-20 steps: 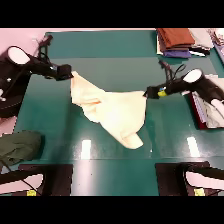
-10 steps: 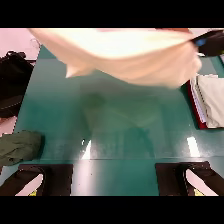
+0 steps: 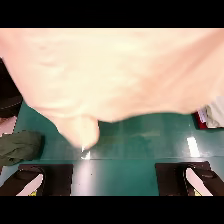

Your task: Fold the shirts.

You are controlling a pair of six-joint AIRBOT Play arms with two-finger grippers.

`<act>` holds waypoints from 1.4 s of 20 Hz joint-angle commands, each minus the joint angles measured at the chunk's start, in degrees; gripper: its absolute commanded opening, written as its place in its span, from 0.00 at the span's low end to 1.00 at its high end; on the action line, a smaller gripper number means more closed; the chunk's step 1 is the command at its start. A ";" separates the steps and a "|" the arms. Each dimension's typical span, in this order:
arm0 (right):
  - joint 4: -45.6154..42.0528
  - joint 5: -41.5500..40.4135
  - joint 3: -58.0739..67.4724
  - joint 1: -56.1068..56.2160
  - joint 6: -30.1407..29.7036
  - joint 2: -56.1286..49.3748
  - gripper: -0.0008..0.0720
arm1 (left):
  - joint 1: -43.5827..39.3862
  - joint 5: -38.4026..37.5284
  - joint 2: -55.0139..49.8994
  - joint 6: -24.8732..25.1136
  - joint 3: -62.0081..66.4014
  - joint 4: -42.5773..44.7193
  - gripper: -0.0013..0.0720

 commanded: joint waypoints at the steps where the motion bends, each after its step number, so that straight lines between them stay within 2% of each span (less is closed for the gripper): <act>1: 0.11 3.26 -2.47 4.87 2.47 -8.39 0.03 | 0.04 -9.70 -8.28 0.02 -3.89 0.00 0.05; 4: -4.48 2.89 -9.84 10.80 3.96 -19.96 0.03 | 0.04 -13.42 -18.38 0.48 -13.42 -0.04 0.05; 6: -7.61 -0.20 -13.40 13.51 3.96 -27.39 0.03 | 0.04 -9.64 -24.85 0.48 -20.13 0.04 0.05; 9: -6.56 -6.05 -12.66 14.67 3.98 -35.56 0.03 | 0.07 -3.21 -32.83 0.39 -23.43 1.27 0.05; 10: -6.64 -6.36 -10.51 14.58 4.11 -37.66 0.15 | 0.52 -2.01 -34.14 0.17 -23.41 1.49 0.33; 11: -6.56 -5.70 -8.07 14.03 4.90 -39.17 0.47 | 1.42 -0.90 -34.40 -1.53 -23.41 1.42 0.84; 12: -6.56 -3.91 -5.44 13.22 5.51 -40.11 0.54 | 2.80 -1.16 -34.21 -3.28 -23.06 1.42 0.90; 14: -6.58 0.44 -2.73 11.67 5.20 -39.76 0.53 | 6.62 -5.53 -32.52 -3.06 -22.84 1.40 0.90; 16: -6.56 2.95 -5.57 10.14 3.39 -36.30 0.53 | 9.97 -9.94 -29.66 -1.03 -25.77 1.49 0.90; 17: -6.58 3.17 -8.33 9.70 2.80 -33.92 0.53 | 11.15 -9.77 -27.30 -0.83 -29.86 1.49 0.90; 20: -6.54 2.29 -18.18 9.03 2.75 -26.08 0.53 | 11.93 -6.16 -20.59 -0.76 -45.44 1.20 0.90; 23: -6.56 -0.07 -25.27 9.03 2.73 -19.74 0.53 | 11.93 -3.50 -17.79 0.46 -58.34 -3.13 0.90; 25: -5.51 -2.10 -28.24 9.03 2.71 -16.48 0.53 | 11.91 -0.63 -17.81 0.57 -63.71 -6.62 0.90; 28: -5.05 -3.50 -30.08 9.03 2.73 -13.77 0.53 | 11.23 4.72 -17.84 4.22 -68.50 -15.08 0.89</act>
